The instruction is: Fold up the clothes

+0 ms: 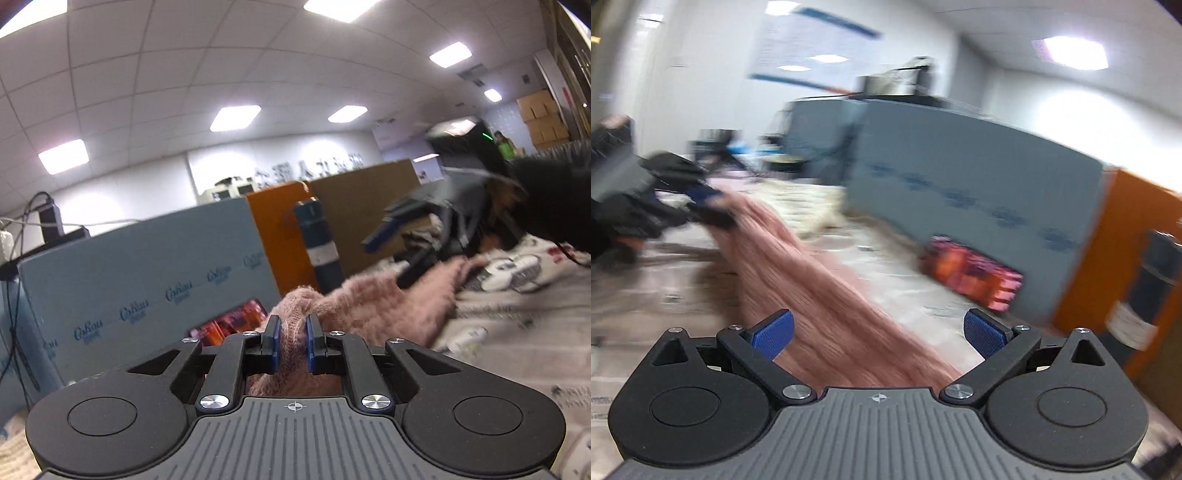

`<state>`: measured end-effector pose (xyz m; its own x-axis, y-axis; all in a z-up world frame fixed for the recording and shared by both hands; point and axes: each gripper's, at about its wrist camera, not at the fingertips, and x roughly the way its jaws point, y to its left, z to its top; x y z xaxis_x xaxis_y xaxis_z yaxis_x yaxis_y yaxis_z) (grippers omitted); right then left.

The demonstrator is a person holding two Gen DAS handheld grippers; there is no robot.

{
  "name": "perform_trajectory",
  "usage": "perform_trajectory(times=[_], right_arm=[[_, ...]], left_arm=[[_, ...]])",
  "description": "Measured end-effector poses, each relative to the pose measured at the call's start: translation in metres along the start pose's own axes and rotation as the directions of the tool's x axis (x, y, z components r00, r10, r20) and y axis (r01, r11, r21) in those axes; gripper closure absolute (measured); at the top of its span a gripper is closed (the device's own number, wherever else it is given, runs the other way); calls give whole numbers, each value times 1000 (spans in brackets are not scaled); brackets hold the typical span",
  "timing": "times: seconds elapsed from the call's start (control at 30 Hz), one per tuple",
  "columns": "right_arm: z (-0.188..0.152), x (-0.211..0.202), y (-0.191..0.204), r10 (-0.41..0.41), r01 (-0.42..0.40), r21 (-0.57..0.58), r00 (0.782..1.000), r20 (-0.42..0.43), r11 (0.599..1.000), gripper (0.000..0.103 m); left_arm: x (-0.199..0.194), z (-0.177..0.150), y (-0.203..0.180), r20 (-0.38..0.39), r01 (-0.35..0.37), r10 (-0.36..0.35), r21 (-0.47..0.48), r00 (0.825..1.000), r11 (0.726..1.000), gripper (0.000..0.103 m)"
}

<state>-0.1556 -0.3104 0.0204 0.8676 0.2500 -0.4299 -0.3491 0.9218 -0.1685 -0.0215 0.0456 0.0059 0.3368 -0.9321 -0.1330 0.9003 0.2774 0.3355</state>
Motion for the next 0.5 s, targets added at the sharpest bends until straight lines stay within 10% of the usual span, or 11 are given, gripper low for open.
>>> perform_trajectory(times=[0.17, 0.33, 0.5], right_arm=[[6, 33, -6, 216, -211, 45, 965, -150, 976, 4], [-3, 45, -3, 230, -221, 65, 927, -295, 973, 20], [-19, 21, -1, 86, -68, 62, 921, -380, 996, 76]], left_arm=[[-6, -6, -9, -39, 35, -34, 27, 999, 999, 91], [-13, -11, -18, -76, 67, -63, 53, 995, 996, 91], [-22, -12, -14, -61, 56, -53, 53, 997, 997, 91]])
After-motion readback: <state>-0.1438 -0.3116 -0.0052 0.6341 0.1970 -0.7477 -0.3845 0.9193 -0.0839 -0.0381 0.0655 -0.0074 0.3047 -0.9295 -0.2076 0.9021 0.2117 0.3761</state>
